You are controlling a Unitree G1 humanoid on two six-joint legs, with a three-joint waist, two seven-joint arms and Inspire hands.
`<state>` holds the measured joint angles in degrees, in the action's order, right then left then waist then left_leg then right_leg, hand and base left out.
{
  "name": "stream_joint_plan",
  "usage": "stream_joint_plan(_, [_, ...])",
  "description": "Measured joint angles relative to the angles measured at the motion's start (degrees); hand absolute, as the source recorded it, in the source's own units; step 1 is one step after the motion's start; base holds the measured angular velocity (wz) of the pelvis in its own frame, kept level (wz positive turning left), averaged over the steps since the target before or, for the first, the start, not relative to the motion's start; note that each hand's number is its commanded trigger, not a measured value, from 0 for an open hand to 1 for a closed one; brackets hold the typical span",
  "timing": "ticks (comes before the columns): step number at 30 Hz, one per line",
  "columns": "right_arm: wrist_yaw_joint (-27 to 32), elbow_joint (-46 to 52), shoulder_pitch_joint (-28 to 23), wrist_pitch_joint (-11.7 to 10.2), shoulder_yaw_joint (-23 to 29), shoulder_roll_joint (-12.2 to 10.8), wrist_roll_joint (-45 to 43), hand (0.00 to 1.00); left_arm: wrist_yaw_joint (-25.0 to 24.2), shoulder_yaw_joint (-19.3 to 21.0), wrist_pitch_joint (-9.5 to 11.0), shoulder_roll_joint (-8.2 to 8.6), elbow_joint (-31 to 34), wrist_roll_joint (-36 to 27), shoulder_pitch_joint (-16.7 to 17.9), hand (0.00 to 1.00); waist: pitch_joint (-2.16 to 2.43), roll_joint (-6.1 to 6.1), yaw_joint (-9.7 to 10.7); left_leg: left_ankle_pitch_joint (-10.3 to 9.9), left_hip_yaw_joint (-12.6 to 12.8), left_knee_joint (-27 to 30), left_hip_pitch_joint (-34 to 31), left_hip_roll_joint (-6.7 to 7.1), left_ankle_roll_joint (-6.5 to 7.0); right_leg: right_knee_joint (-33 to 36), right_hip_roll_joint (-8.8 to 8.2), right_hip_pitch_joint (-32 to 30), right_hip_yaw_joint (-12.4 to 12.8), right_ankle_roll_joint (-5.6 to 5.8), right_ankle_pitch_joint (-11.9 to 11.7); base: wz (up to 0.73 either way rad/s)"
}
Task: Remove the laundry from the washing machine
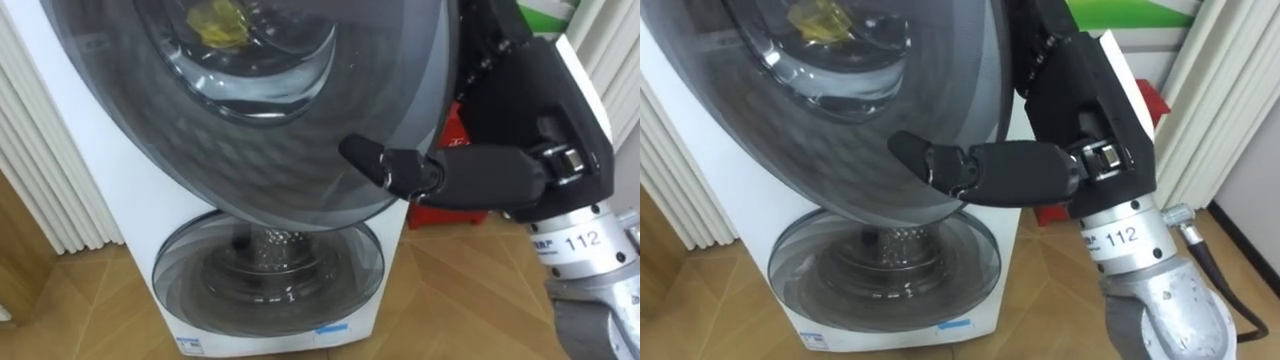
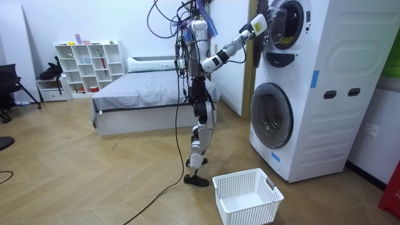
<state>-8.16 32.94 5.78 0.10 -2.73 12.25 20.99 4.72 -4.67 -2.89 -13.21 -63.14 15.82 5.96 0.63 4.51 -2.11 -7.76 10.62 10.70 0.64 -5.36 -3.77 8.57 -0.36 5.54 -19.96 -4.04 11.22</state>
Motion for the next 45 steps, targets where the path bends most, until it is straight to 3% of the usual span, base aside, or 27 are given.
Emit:
stream_joint_plan(4, [-1.0, -0.4, 1.3, -0.1, -2.0, -3.4, 2.4, 0.0, 0.1, 0.0, -0.4, 0.07, -0.2, 0.0, 0.3, 0.0, -0.11, 0.56, -3.0, 0.2, -1.9, 0.2, -0.2, 0.12, -0.3, 0.0, -0.05, 0.2, -1.3, -0.4, 0.5, 0.14])
stream_joint_plan(8, [-5.2, -0.5, 3.3, -3.0, -6.5, -3.9, 4.5, 0.0, 0.2, 0.1, -2.1, 0.21, 0.0, 0.1, 2.5, 0.0, -0.34, 1.76, -3.1, 0.6, -3.7, 0.4, -0.4, 0.21, -0.96, 0.0, -0.11, 1.2, -4.3, -0.94, 1.3, 0.31])
stream_joint_plan(10, [-5.8, -1.0, 3.3, -3.3, -7.5, -4.1, 5.2, 0.0, 0.2, 0.2, -2.1, 0.73, 0.1, 0.1, 3.2, 0.0, -0.36, 1.82, -3.1, 0.7, -4.5, 1.0, -0.4, 0.21, -1.05, 0.0, -0.11, 1.8, -5.4, -1.06, 1.7, 0.27])
stream_joint_plan(15, [-8.3, -1.5, 3.6, -4.6, -11.4, -4.0, 7.1, 0.0, 0.2, 0.7, -1.9, 0.67, 3.0, 0.1, 3.1, 0.0, -0.15, 2.29, -7.1, 2.2, -4.5, 0.9, -1.2, 0.19, -1.32, 0.3, -0.08, 1.2, -7.5, -1.77, 2.4, 0.26])
stream_joint_plan(17, [-10.7, -3.3, 6.5, -4.0, -14.8, -3.9, 8.1, 0.0, 0.2, 1.8, -1.8, 0.64, 3.0, 0.1, 3.3, 0.0, -0.07, 2.61, -9.1, 2.7, -4.6, 0.9, -1.6, 0.19, -1.21, 0.2, -0.03, 1.2, -8.1, -2.18, 2.5, 0.15])
stream_joint_plan(19, [-12.4, -4.3, 8.0, -3.0, -17.5, -3.0, 8.0, 0.0, 0.2, 1.8, -1.8, 0.54, 3.0, 0.0, 3.2, 0.0, 0.27, 3.19, -9.7, 2.7, -4.6, 1.0, -2.1, 0.22, -1.23, 0.1, 0.09, 1.3, -8.9, -2.19, 2.5, 0.3])
stream_joint_plan(22, [-16.3, -6.4, 9.0, 1.0, -22.6, -1.1, 7.4, 0.0, 0.2, 1.8, -1.4, 0.5, 3.0, 0.0, 2.9, 0.0, -0.08, 3.87, -11.3, 2.3, -4.9, 1.0, -2.3, 0.24, -1.77, 0.0, 0.16, 1.8, -10.0, -2.06, 2.6, 0.22])
stream_joint_plan(24, [-18.3, -6.8, 9.0, 2.6, -23.1, 0.1, 7.4, 0.0, 0.2, 2.2, -1.1, 0.5, 2.9, 0.0, 2.9, 0.0, -0.2, 3.9, -12.1, 1.8, -5.2, 1.1, -2.7, 0.33, -1.8, 0.1, 0.14, 1.9, -10.2, -1.91, 2.7, 0.13])
stream_joint_plan(26, [-19.5, -6.8, 9.0, 2.6, -22.9, 0.8, 7.4, 0.0, 0.2, 2.2, -0.8, 0.41, 2.8, 0.0, 2.9, 0.0, -0.57, 4.03, -12.2, 1.7, -5.3, 1.1, -3.0, 0.72, -1.52, 0.1, -0.18, 1.7, -10.4, -1.61, 2.7, 0.08])
stream_joint_plan(37, [-23.2, -7.4, 9.0, 2.5, -22.9, 1.1, 7.6, 0.0, 0.2, 2.1, 0.4, 0.47, 3.0, -0.4, 2.2, 0.0, -1.41, 2.85, -12.3, 1.0, -5.3, 2.0, -3.1, 2.1, -0.42, 0.2, -1.5, 1.7, -10.3, -0.06, 3.4, 0.02])
stream_joint_plan(45, [-22.1, -7.5, 9.0, 2.5, -22.8, 1.6, 7.5, 0.0, 1.2, 2.1, 1.3, 0.57, 3.1, -0.4, 2.0, 0.0, -1.49, 2.69, -12.2, 0.9, -5.1, 0.9, -2.9, 2.12, -0.4, 0.5, -1.55, 1.9, -10.0, 0.23, 3.2, 0.01])
